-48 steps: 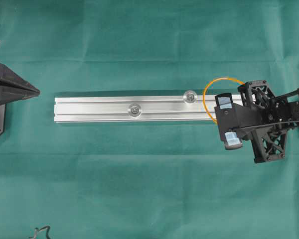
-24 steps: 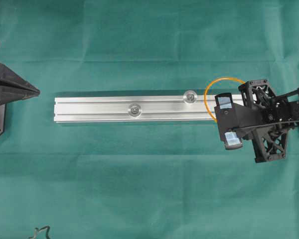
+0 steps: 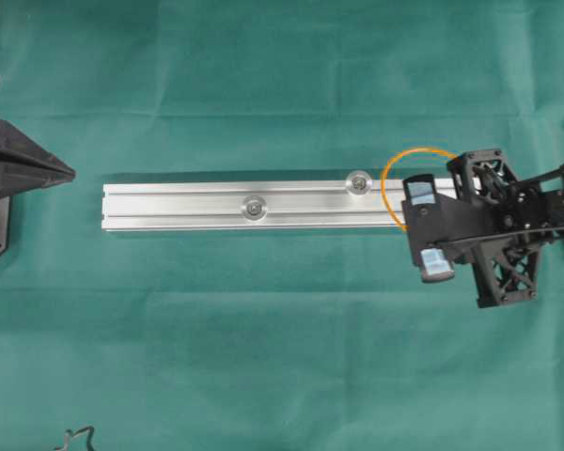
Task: Hook the rubber onto the shaft.
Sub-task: 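Carry the band leftward along the rail toward the right peg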
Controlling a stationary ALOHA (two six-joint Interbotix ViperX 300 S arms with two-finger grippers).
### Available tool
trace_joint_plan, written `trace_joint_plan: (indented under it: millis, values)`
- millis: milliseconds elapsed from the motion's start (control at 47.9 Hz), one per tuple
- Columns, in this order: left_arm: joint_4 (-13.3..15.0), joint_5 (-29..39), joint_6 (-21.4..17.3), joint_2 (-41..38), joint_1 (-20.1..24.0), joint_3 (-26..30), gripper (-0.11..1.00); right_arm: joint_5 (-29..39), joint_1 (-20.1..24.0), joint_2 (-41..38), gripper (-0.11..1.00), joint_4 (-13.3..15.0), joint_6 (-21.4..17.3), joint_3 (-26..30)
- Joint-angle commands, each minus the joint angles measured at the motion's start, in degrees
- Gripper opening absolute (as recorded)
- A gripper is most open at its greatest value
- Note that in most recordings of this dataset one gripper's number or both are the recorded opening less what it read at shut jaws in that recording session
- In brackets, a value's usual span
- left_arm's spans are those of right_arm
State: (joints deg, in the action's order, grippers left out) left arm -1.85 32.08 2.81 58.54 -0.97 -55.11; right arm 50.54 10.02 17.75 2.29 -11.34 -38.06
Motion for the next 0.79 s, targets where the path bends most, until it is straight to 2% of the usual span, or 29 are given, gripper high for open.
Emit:
trace_joint_plan:
  millis: [0,606,773]
  values:
    - [-0.2,-0.4,-0.1,-0.5,0.2,1.5,0.02,-0.3,-0.6,-0.7,0.05,0.2,-0.2,2.5]
    - [-0.2,-0.4,-0.1,-0.5,0.2,1.5,0.02,-0.3,-2.8,-12.7,0.05,0.2,-0.1,16.1]
    - [-0.2,-0.4,-0.1,-0.5,0.2,1.6,0.02,-0.2,-3.2,-14.0,0.05,0.1,-0.1,17.0]
